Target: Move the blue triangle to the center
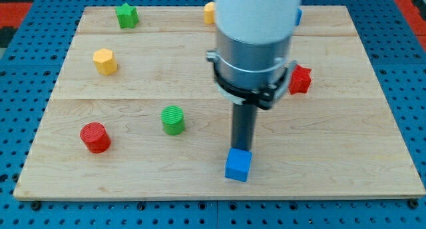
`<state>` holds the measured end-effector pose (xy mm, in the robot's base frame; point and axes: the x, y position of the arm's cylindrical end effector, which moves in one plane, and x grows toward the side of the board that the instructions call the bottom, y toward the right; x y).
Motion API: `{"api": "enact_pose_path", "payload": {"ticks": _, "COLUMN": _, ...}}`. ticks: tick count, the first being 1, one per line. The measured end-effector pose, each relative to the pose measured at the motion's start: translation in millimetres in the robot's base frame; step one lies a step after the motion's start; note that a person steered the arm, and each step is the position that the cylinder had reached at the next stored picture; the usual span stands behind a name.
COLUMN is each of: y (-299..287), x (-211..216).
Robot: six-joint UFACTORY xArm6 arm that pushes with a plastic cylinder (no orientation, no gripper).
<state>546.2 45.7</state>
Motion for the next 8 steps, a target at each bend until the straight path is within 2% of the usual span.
{"api": "enact_pose_path", "payload": {"ticks": 1, "y": 38, "x": -48}}
{"api": "enact_pose_path", "payload": {"ticks": 2, "y": 178, "x": -63}}
{"api": "enact_pose_path", "payload": {"ticks": 3, "y": 262, "x": -163}}
{"api": "enact_pose_path", "payload": {"ticks": 4, "y": 268, "x": -281}}
{"api": "enact_pose_path", "payload": {"ticks": 5, "y": 202, "x": -328}}
{"api": "enact_pose_path", "payload": {"ticks": 6, "y": 113, "x": -336}}
{"api": "enact_pose_path", "payload": {"ticks": 7, "y": 68, "x": -330}}
{"api": "enact_pose_path", "payload": {"ticks": 8, "y": -5, "x": -254}}
